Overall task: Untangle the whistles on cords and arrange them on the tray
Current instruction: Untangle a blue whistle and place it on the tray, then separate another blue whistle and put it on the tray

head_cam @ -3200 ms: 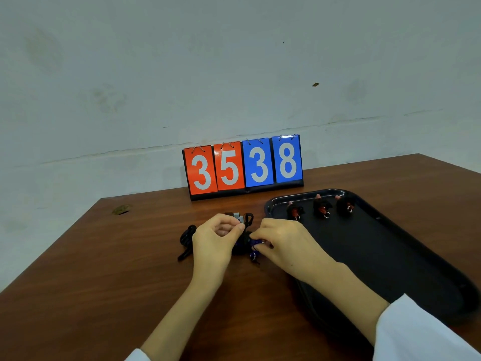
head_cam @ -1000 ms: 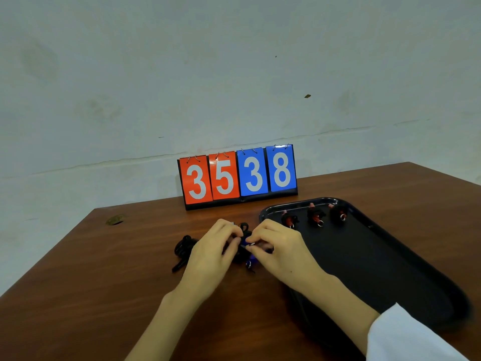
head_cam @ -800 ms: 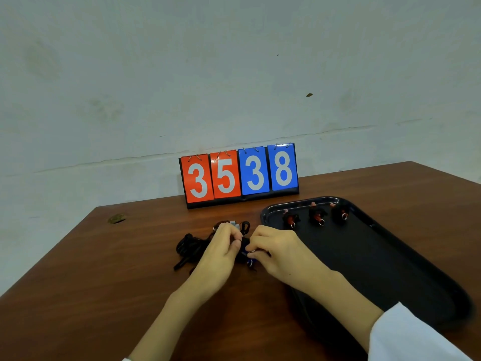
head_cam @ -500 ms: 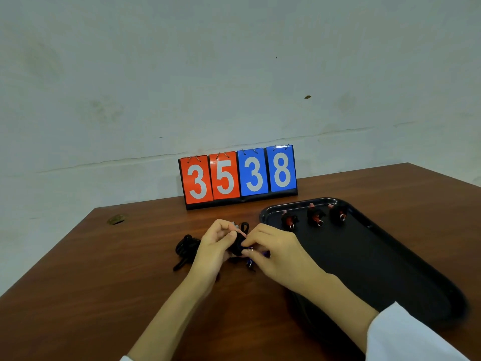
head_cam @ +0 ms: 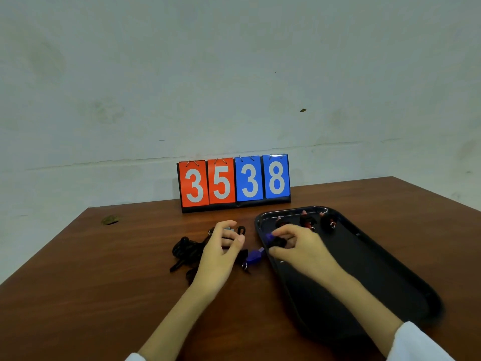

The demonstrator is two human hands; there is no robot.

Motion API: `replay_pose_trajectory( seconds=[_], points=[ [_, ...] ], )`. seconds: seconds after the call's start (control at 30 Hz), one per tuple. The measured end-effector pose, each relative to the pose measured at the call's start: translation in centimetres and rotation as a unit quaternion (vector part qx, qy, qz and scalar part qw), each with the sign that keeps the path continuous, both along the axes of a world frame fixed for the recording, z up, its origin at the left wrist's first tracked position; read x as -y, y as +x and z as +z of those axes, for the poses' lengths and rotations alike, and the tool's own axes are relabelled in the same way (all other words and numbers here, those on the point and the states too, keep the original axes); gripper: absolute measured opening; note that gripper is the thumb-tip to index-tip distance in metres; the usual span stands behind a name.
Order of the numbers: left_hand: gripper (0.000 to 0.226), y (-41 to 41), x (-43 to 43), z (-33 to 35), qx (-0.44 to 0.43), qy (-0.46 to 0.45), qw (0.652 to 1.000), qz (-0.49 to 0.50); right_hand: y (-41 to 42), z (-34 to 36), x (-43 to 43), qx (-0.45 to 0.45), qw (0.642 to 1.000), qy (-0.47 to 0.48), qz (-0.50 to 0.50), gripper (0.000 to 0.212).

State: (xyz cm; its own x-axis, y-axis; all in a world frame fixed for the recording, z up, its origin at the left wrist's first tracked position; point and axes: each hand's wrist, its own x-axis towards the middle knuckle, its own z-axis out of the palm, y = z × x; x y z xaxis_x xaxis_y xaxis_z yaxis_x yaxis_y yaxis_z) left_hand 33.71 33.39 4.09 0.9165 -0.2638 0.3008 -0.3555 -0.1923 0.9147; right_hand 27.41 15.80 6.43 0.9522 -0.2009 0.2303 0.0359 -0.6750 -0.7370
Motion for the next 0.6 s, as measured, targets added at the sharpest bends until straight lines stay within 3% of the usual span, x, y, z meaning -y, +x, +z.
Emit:
replay_pose_trajectory(
  seconds=[0.13, 0.3, 0.47, 0.6],
  points=[
    [0.026, 0.2, -0.3, -1.2, 0.119, 0.129, 0.983, 0.049, -0.3, -1.1, 3.5, -0.079, 0.994, 0.003, -0.076, 0.043],
    [0.031, -0.4, -0.1, -2.7, 0.279, 0.311, 0.909, -0.004, -1.0, -2.7, 3.8, -0.069, 0.989, -0.050, -0.118, 0.045],
    [0.045, -0.2, 0.2, -3.4, 0.279, 0.385, 0.879, 0.024, -0.9, -3.1, 3.7, -0.046, 0.989, -0.077, -0.117, 0.050],
    [0.035, -0.1, 0.2, -3.3, 0.286, 0.374, 0.881, 0.052, -1.2, -2.7, 3.6, -0.003, 0.990, -0.054, -0.133, 0.056]
  ],
)
